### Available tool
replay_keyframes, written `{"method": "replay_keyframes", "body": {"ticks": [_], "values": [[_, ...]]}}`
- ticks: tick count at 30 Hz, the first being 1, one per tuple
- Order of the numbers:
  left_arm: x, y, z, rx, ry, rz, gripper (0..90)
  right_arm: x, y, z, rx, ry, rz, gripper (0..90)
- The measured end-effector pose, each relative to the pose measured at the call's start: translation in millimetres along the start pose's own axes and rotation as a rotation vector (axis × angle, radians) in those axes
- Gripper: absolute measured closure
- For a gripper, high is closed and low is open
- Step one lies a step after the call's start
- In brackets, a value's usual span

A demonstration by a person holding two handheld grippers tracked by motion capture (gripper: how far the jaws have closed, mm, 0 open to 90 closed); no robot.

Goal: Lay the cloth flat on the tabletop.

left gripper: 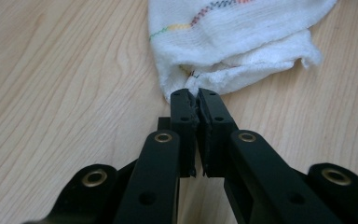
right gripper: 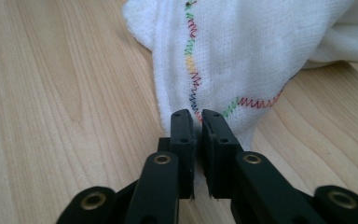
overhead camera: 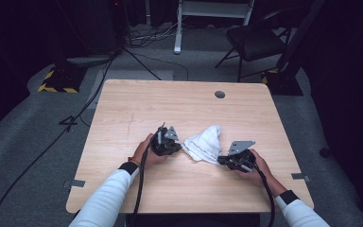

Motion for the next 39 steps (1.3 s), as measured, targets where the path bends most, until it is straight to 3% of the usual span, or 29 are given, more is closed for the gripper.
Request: {"method": "replay_keyframes", "body": {"ticks": [5, 9, 11, 14, 18, 22, 24, 26, 28, 29, 30, 31, 32, 36, 38, 39], "values": [[10.9, -4.1, -7.8, 0.016, 0.0, 0.013, 85.4, 3.9, -1.4, 2.8, -0.003, 0.023, -0.01, 87.4], [24.3, -6.4, -12.7, 0.034, 0.031, 0.033, 85.2, 21.1, -1.7, 11.7, -0.004, 0.104, -0.025, 87.7], [27.2, -6.8, -13.5, 0.034, 0.037, 0.034, 85.1, 23.8, -1.9, 13.2, -0.003, 0.118, -0.034, 87.8], [30.8, -5.8, -13.9, 0.025, 0.039, 0.043, 84.8, 39.8, -2.2, 20.3, -0.005, 0.186, -0.059, 87.9], [29.3, -3.9, -13.2, 0.008, 0.022, 0.052, 83.9, 48.9, -1.1, 23.6, -0.01, 0.222, -0.078, 88.0], [26.4, -4.0, -15.6, 0.018, 0.007, 0.073, 76.2, 55.4, 1.8, 24.2, -0.022, 0.248, -0.107, 88.0], [25.2, -2.9, -16.4, 0.032, 0.007, 0.063, 71.3, 56.5, 3.4, 23.5, -0.032, 0.253, -0.118, 88.0], [24.1, 1.1, -14.8, 0.04, -0.001, 0.068, 55.7, 56.5, 5.3, 22.2, -0.042, 0.247, -0.138, 88.1], [24.3, 6.0, -12.5, 0.053, 0.004, 0.053, 50.5, 56.6, 6.0, 21.9, -0.043, 0.249, -0.14, 88.1], [25.4, 10.4, -10.6, 0.077, 0.014, 0.054, 35.8, 57.0, 7.3, 21.4, -0.051, 0.248, -0.155, 88.0], [25.4, 10.4, -10.6, 0.077, 0.014, 0.054, 29.6, 57.0, 7.8, 21.2, -0.057, 0.25, -0.161, 88.1], [25.7, 12.6, -10.0, 0.085, 0.025, 0.044, 29.6, 57.0, 7.8, 21.2, -0.057, 0.25, -0.161, 88.1], [25.4, 14.5, -9.5, 0.091, 0.029, 0.046, 22.5, 57.5, 8.5, 20.9, -0.059, 0.252, -0.168, 88.1], [16.0, 15.4, -4.6, 0.133, 0.046, 0.082, 19.8, 61.1, 9.4, 21.7, -0.06, 0.267, -0.188, 88.1], [7.3, 14.1, -3.1, 0.15, 0.018, 0.126, 19.7, 64.7, 9.9, 22.6, -0.062, 0.282, -0.197, 88.1], [3.4, 13.1, -2.9, 0.151, 0.007, 0.129, 19.7, 66.7, 10.5, 22.9, -0.06, 0.288, -0.203, 88.1]]}}
Point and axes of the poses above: each handheld gripper's, and its own axes: x roughly backward along the jaws, z roughly out of its top, y roughly to its right, the point moved 2 cm from there along -x, roughly forward along the jaws, and after that the axes turned 1 degree about x, right-handed, at the moved point
